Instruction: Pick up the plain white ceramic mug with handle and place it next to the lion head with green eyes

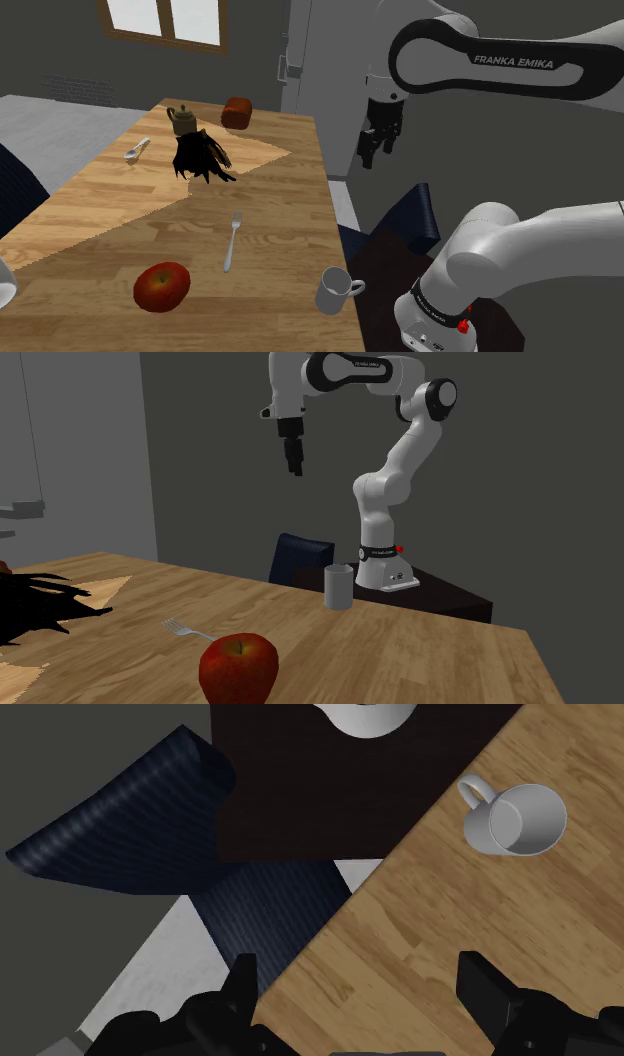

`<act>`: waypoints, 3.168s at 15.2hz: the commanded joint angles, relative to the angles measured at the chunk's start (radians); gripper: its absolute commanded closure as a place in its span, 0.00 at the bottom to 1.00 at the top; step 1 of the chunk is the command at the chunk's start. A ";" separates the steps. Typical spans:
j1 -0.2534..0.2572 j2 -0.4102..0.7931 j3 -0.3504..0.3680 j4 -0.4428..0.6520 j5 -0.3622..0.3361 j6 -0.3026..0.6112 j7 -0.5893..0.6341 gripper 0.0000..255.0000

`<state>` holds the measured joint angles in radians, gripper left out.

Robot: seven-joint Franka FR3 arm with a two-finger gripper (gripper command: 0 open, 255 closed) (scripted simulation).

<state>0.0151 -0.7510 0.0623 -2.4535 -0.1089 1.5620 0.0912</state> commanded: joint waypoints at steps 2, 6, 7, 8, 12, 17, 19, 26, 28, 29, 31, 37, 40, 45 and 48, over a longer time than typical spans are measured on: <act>0.002 -0.012 0.010 -0.032 0.017 0.017 0.027 0.00; 0.017 -0.050 0.056 -0.153 0.092 0.089 0.136 0.00; 0.022 -0.057 0.069 -0.182 0.112 0.109 0.163 0.00; 0.027 -0.062 0.082 -0.209 0.134 0.130 0.190 0.00; 0.056 -0.064 0.142 -0.307 0.226 0.224 0.300 0.00; 0.106 -0.016 0.230 -0.402 0.355 0.372 0.435 0.00; 0.129 0.023 0.269 -0.428 0.410 0.443 0.487 0.00; 0.199 0.259 0.413 -0.460 0.598 0.742 0.655 0.00; 0.202 0.285 0.422 -0.465 0.608 0.774 0.658 0.00; 0.203 0.301 0.428 -0.470 0.614 0.795 0.657 0.00; 0.205 0.336 0.438 -0.479 0.624 0.839 0.654 0.00; 0.208 0.404 0.456 -0.492 0.642 0.920 0.649 0.00; 0.208 0.404 0.456 -0.492 0.642 0.920 0.649 0.00; 0.208 0.404 0.456 -0.492 0.642 0.919 0.649 1.00; 0.208 0.404 0.456 -0.492 0.642 0.919 0.649 1.00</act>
<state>0.2234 -0.3469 0.5182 -2.9453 0.5327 2.4815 0.7400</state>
